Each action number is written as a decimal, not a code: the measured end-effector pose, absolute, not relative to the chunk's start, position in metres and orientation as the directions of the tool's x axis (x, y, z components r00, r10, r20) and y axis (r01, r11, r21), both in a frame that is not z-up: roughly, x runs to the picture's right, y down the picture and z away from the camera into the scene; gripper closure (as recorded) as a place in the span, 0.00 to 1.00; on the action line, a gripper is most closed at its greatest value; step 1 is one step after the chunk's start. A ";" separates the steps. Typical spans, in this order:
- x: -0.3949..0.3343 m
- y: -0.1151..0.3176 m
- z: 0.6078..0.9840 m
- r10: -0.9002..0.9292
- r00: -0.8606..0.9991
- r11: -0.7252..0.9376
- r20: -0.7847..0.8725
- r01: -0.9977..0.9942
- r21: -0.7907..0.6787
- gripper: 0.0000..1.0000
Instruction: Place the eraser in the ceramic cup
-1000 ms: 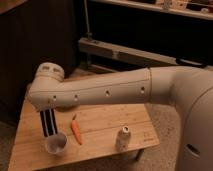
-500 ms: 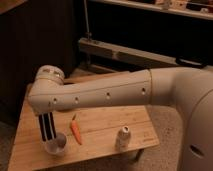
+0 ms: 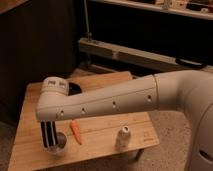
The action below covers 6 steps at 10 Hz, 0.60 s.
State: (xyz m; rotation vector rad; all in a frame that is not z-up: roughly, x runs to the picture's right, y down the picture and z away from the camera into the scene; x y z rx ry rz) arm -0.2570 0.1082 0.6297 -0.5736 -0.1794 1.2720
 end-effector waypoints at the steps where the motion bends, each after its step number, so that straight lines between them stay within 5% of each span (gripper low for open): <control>1: -0.254 0.109 0.636 0.939 0.292 0.169 -0.182 -0.851 -0.497 1.00; 6: -0.246 0.104 0.650 0.956 0.260 0.165 -0.133 -0.856 -0.490 1.00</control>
